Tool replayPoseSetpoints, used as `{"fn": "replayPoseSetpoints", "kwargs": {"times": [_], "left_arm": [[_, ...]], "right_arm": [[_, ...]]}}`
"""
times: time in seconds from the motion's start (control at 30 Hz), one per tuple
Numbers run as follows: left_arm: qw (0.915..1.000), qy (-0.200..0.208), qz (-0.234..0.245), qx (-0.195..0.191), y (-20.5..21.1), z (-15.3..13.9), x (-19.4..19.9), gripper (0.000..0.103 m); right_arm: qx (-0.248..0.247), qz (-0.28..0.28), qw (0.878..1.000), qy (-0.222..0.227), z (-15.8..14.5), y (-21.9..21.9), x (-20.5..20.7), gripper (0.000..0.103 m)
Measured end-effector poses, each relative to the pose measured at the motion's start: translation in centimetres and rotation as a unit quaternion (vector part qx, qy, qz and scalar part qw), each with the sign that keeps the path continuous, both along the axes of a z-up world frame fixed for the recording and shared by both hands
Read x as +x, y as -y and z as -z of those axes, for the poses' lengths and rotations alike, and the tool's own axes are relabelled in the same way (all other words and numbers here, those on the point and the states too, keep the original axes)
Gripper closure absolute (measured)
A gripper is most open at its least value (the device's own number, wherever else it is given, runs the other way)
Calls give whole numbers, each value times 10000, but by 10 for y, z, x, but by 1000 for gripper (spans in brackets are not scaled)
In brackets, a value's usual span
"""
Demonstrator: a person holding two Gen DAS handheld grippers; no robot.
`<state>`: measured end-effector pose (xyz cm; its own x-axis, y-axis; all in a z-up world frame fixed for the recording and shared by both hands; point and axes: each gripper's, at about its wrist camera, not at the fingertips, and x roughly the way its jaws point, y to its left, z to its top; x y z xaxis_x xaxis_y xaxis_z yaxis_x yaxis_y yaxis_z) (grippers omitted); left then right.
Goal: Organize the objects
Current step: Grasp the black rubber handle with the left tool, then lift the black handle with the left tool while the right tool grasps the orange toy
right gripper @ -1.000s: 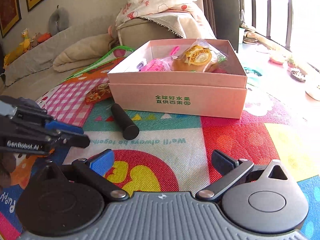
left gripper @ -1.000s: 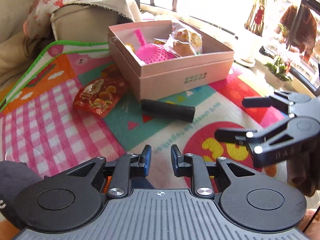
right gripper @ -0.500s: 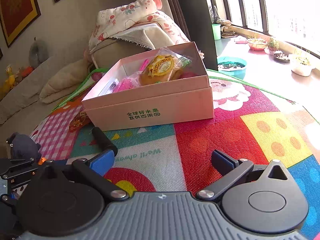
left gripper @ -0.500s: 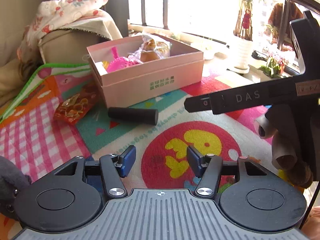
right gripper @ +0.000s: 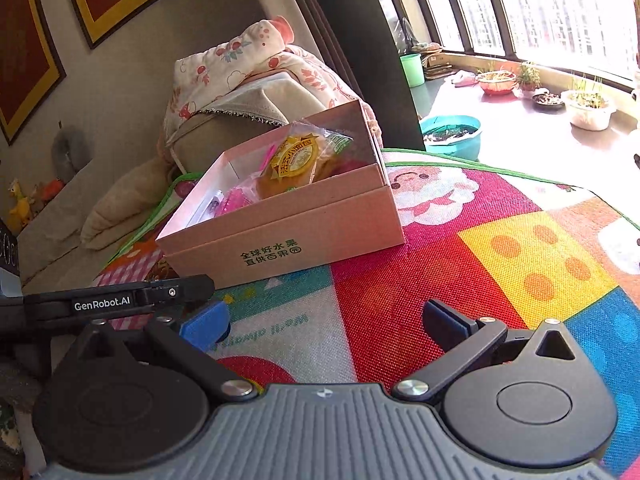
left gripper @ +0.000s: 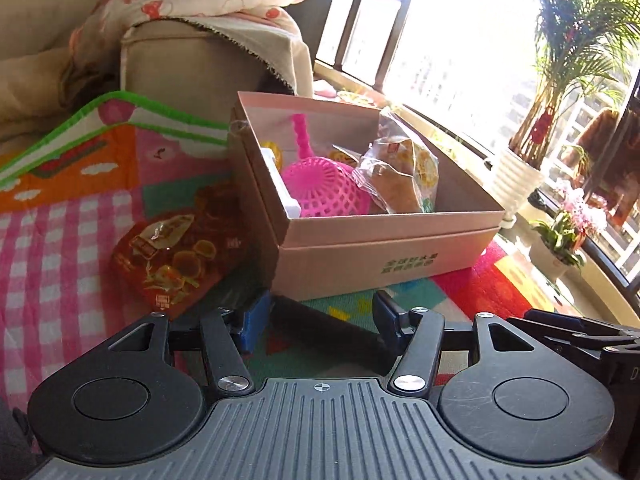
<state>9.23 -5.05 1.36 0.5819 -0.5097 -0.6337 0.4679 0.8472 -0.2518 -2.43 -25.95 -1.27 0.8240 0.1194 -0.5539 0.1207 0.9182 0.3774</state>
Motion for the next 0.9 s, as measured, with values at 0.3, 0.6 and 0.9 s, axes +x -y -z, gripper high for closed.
{"fn": "replayPoseSetpoints", "kwargs": {"times": [0.3, 0.6, 0.9], "left_arm": [[9972, -272, -643, -286, 5, -5, -32, 43], [9902, -507, -1291, -170, 31, 2, -36, 42], [9867, 565, -1122, 1035, 73, 16, -41, 41]], "right_arm": [[245, 305, 9992, 124, 1, 9, -5, 0], [371, 1033, 9929, 447, -1, 20, -23, 0], [391, 1306, 9902, 317, 2, 23, -22, 0]]}}
